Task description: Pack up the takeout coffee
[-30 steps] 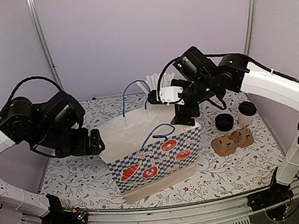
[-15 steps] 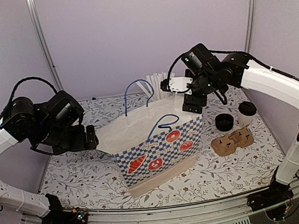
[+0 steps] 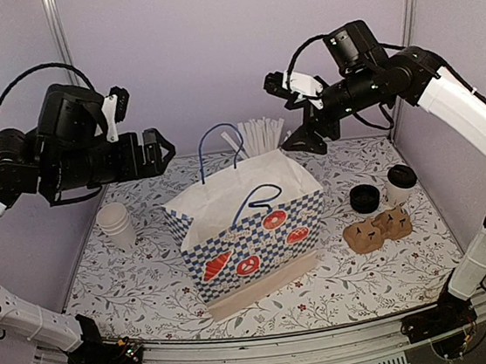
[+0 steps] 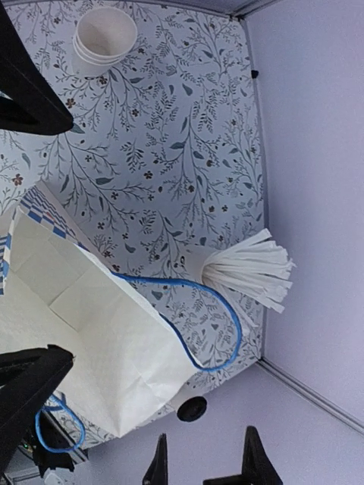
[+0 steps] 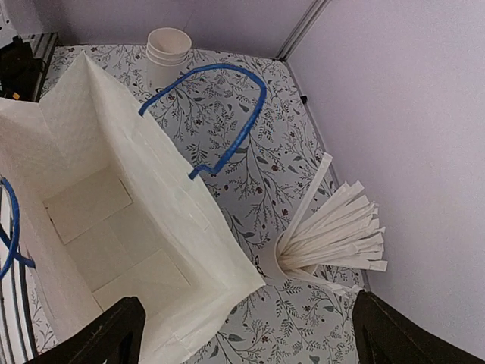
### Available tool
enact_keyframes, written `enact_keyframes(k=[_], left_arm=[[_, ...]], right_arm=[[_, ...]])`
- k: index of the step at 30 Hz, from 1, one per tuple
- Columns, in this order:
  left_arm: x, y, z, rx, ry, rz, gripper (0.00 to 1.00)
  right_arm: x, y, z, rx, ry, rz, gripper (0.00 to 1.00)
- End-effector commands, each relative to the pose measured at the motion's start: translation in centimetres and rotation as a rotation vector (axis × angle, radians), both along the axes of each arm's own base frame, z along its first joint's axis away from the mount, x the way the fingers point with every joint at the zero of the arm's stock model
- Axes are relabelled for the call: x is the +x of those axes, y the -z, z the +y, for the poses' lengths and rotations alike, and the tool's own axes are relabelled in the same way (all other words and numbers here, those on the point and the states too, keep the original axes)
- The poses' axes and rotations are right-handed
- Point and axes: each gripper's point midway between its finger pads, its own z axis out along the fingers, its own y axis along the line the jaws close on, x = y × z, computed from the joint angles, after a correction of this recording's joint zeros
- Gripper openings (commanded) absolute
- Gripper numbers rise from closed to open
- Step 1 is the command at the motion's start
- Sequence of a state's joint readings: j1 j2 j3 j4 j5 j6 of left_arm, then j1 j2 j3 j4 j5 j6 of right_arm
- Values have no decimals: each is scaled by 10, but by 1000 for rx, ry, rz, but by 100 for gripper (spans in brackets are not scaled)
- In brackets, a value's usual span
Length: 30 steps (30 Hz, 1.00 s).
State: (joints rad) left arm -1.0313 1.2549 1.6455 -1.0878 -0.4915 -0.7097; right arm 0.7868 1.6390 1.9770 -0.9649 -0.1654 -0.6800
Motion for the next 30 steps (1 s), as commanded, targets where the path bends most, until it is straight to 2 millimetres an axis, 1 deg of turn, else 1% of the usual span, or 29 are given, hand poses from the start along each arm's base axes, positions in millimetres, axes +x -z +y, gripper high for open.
enact_keyframes(k=[1,2,4,5,7,8,10,12,14,17,19,21,22,25,30], left_arm=[[8,-67,-1,-103,41,-255,100],[8,-72,-2,-99,57,-292,100],[8,-80,-4,-106,86,-355,100],[7,-83,-6,-103,103,-384,100],[6,-85,-11,-93,146,-426,100],[5,-86,-15,-84,169,-442,100],[5,-86,-21,-64,206,-463,100],[4,-86,-25,-49,233,-476,100],[2,-87,-32,-49,273,-488,100],[-4,-86,-40,-69,325,-499,100],[-7,-84,-43,-80,354,-497,100],[-11,-80,-45,-90,379,-493,100],[-13,-79,-46,-94,394,-492,100],[-20,-74,-44,-101,419,-496,100],[-25,-70,-32,-129,395,-488,100]], right_arm=[[23,10,-55,43,84,119,99],[28,21,-71,30,114,138,99],[34,55,-100,-25,146,173,96],[31,71,-114,-57,156,176,94],[24,109,-140,-139,170,202,91],[18,129,-151,-181,177,231,89],[2,162,-169,-260,163,286,85],[-8,192,-182,-327,162,341,82],[-14,216,-191,-385,165,369,81],[-16,237,-199,-437,166,380,84],[-12,246,-203,-472,165,366,87],[-10,255,-207,-514,150,355,97],[-9,259,-208,-530,135,353,99],[-7,275,-209,-576,83,359,99],[-3,301,-213,-652,14,350,99]])
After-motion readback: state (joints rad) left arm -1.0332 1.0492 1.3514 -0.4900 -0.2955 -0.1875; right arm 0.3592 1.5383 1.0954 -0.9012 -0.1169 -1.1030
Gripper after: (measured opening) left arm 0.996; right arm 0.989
